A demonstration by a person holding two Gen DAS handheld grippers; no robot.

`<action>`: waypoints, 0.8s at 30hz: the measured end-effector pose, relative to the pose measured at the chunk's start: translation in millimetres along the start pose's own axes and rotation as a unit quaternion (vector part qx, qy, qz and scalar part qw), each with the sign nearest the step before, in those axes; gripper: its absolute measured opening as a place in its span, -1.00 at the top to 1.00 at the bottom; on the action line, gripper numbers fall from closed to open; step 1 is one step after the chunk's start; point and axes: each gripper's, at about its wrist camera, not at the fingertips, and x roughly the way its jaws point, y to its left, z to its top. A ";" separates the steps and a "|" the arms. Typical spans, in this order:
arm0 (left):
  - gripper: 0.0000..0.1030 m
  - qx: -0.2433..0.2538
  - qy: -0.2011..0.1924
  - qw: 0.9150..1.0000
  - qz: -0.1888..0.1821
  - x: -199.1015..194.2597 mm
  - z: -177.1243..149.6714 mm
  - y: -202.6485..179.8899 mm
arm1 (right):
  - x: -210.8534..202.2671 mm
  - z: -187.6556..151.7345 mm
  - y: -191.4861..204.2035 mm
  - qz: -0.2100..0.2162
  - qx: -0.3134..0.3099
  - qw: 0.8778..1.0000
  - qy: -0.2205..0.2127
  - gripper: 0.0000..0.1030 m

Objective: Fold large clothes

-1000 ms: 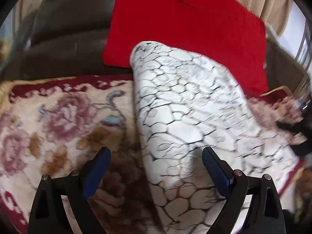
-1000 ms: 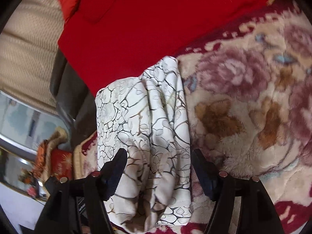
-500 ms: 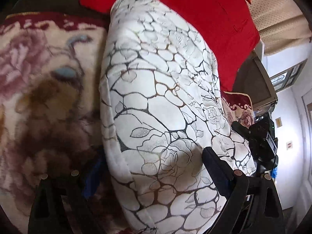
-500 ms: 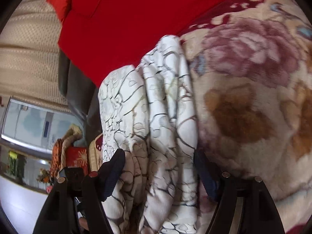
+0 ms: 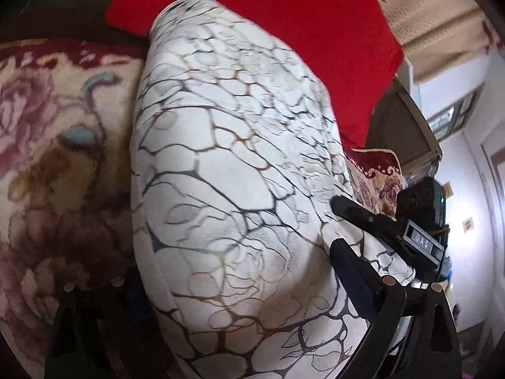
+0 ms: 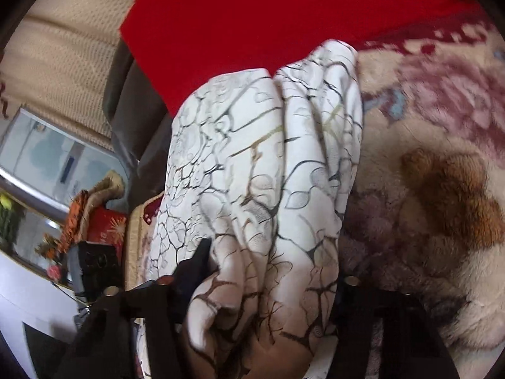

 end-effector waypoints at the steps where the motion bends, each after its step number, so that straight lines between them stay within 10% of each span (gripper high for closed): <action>1: -0.77 0.008 -0.004 1.000 0.001 0.1 1.1 -4.9 | -0.2 -1.6 3.7 -0.002 -0.003 1.000 -0.004 -0.13; 8: -0.21 0.039 -0.026 0.999 0.001 -13.8 -2.9 -18.3 | -8.9 -10.0 24.7 0.011 -0.034 0.999 -0.032 0.01; 19: -0.20 0.074 -0.074 0.994 0.037 -80.7 -31.2 -30.5 | -11.4 -36.1 77.5 0.077 -0.097 0.992 -0.023 0.04; 24: -0.45 0.034 -0.001 0.994 0.105 -56.0 -45.6 -7.0 | 24.9 -54.7 67.5 0.031 -0.076 0.994 0.072 -0.05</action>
